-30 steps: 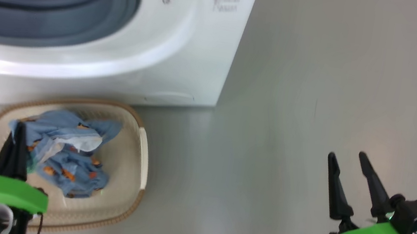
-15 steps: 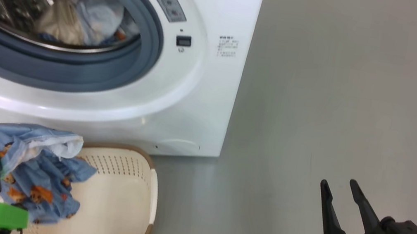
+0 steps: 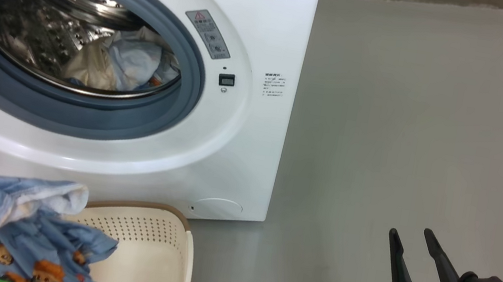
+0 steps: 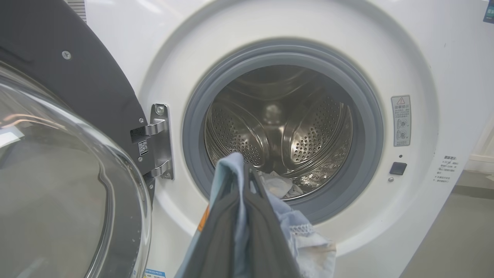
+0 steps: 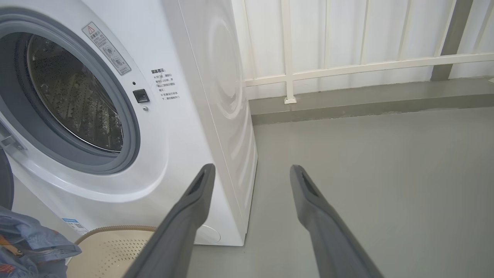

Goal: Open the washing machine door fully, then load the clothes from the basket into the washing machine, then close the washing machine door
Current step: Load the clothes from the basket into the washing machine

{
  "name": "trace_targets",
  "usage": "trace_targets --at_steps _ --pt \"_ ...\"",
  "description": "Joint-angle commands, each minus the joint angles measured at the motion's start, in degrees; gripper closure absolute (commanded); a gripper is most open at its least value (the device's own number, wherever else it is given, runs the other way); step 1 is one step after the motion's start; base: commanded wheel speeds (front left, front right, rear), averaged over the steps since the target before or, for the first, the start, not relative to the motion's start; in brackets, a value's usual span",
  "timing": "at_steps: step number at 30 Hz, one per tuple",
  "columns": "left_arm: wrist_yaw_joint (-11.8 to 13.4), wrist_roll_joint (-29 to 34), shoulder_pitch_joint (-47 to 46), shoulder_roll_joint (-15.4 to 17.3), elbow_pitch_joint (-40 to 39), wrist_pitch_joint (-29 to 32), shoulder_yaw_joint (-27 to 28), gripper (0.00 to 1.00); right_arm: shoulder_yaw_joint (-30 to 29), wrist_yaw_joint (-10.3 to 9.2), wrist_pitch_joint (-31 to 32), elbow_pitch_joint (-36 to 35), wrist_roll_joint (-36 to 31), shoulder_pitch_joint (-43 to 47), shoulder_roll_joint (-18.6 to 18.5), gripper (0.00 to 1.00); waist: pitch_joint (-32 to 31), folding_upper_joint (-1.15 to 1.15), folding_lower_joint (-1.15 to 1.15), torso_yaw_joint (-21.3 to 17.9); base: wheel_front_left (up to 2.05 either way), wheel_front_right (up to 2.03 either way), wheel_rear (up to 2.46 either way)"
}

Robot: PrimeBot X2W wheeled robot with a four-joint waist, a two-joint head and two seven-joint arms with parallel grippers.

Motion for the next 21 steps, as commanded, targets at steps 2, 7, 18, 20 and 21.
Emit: trace_targets --at_steps 2,7,18,20,21 --pt "-0.07 0.75 0.41 0.66 -2.46 -0.37 2.39 1.00 1.12 0.09 -0.21 -1.36 0.28 0.47 -0.24 0.00 -0.93 0.00 0.00 0.09 0.00 0.00 0.00" --pt "0.20 1.02 1.90 0.54 -2.74 -0.37 2.28 1.00 1.05 0.09 -0.18 -1.47 0.30 0.83 -0.24 0.00 -1.40 0.00 0.00 0.21 0.00 0.00 0.00" --pt "1.49 0.07 2.70 0.51 -2.38 -0.37 0.95 1.00 1.09 0.09 -0.05 -2.12 0.17 0.95 -0.21 0.00 -0.90 0.00 0.00 0.05 0.00 0.00 0.00" --pt "1.64 -0.02 2.54 0.51 -2.35 -0.37 0.74 1.00 1.12 0.09 -0.02 -2.22 0.17 0.83 -0.17 0.00 -0.61 0.00 0.00 -0.04 0.00 0.00 0.00" --pt "1.66 -0.11 2.47 0.51 -2.25 -0.37 0.58 1.00 1.12 0.09 -0.02 -2.24 0.18 0.78 -0.15 0.00 -0.48 0.00 0.00 -0.07 0.00 0.00 0.00"
